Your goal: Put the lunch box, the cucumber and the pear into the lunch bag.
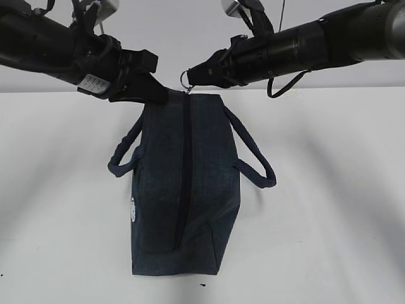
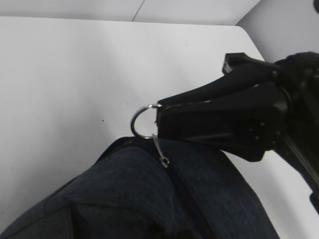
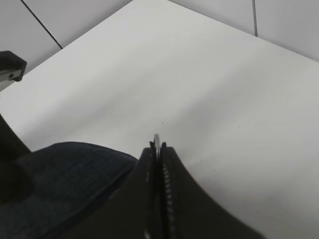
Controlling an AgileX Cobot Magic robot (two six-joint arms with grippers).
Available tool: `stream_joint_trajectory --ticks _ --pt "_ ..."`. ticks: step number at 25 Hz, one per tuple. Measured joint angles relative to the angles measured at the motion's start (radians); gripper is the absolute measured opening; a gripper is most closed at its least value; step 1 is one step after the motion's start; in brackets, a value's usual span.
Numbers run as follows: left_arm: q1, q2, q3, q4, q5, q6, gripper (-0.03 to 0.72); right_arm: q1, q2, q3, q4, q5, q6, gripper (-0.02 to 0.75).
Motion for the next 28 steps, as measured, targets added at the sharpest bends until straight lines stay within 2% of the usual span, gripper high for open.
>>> stream_joint_trajectory --ticks 9,18,28 --pt "0.000 -0.021 -0.006 0.000 0.066 0.044 0.011 0.000 0.002 -0.031 -0.063 -0.009 0.009 0.006" --pt "0.000 -0.021 -0.095 0.020 0.142 0.056 0.010 0.000 0.035 -0.058 -0.075 -0.045 0.029 0.006" --pt "0.000 -0.021 -0.112 -0.006 0.172 0.068 0.009 -0.046 0.083 -0.062 -0.098 -0.040 0.073 0.006"
